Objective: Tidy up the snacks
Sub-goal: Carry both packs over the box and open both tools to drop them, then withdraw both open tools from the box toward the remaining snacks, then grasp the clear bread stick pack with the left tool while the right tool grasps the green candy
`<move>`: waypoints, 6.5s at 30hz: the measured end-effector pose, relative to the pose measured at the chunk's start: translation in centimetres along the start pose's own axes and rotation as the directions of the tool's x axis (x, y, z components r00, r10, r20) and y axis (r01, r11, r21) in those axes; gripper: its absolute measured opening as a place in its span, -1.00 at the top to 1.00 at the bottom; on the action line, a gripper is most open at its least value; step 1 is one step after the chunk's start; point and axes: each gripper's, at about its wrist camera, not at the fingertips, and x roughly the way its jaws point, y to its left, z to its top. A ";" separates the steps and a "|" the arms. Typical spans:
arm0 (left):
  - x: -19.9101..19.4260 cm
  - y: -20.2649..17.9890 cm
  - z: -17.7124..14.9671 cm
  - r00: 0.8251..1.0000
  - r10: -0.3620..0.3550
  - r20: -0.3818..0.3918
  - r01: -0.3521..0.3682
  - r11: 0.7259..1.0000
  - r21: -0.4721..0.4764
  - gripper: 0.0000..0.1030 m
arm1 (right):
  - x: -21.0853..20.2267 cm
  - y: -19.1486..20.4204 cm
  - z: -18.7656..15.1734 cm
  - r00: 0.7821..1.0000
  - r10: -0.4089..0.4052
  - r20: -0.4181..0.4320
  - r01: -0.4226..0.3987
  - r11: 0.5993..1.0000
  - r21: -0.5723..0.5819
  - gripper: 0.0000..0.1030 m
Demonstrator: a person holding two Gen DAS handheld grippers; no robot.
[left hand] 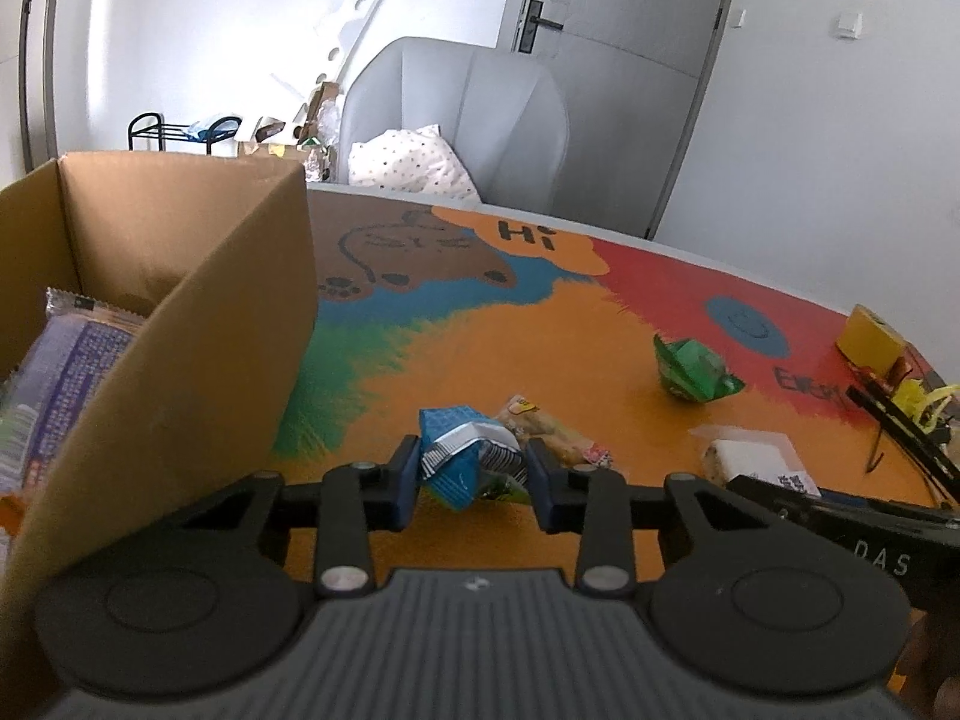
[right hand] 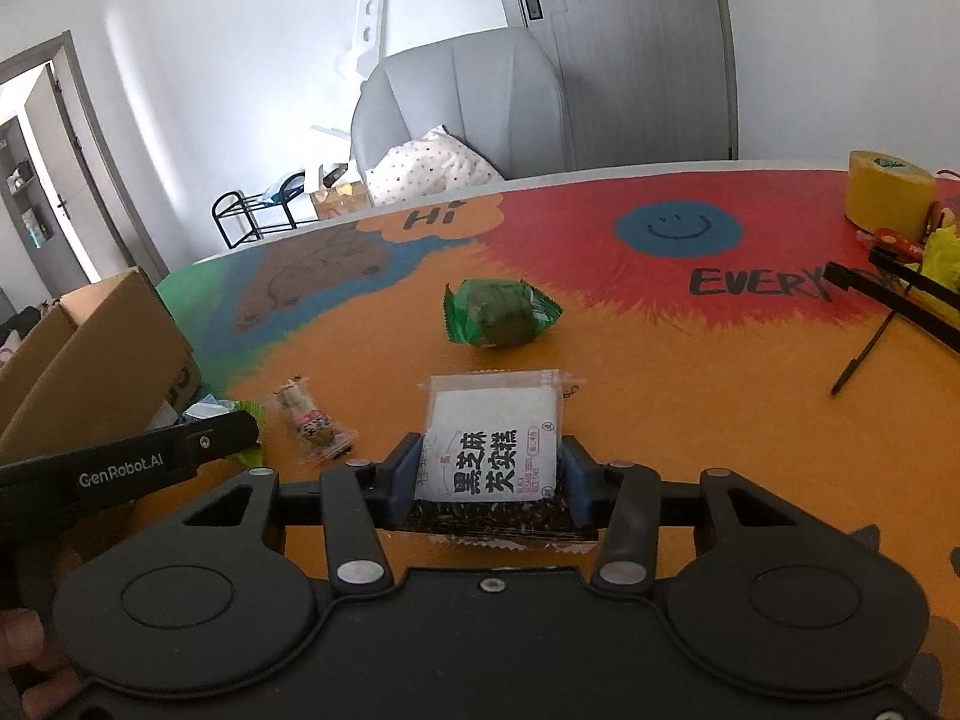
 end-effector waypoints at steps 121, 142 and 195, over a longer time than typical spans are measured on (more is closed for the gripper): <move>-11.6 11.1 4.8 0.989 0.043 0.138 -0.034 0.997 -0.064 -0.84 | -5.5 10.8 3.6 0.980 0.138 0.146 -0.133 0.990 -0.041 -0.56; -9.1 2.8 3.5 0.995 -0.052 0.079 0.048 0.998 0.048 -0.90 | -7.5 2.6 2.5 0.983 0.023 0.184 -0.034 0.998 0.056 -0.99; 4.2 -5.1 0.9 0.996 0.028 -0.083 -0.021 0.997 0.080 0.50 | -1.7 -6.2 0.9 0.995 -0.010 0.097 -0.008 0.984 0.180 -0.99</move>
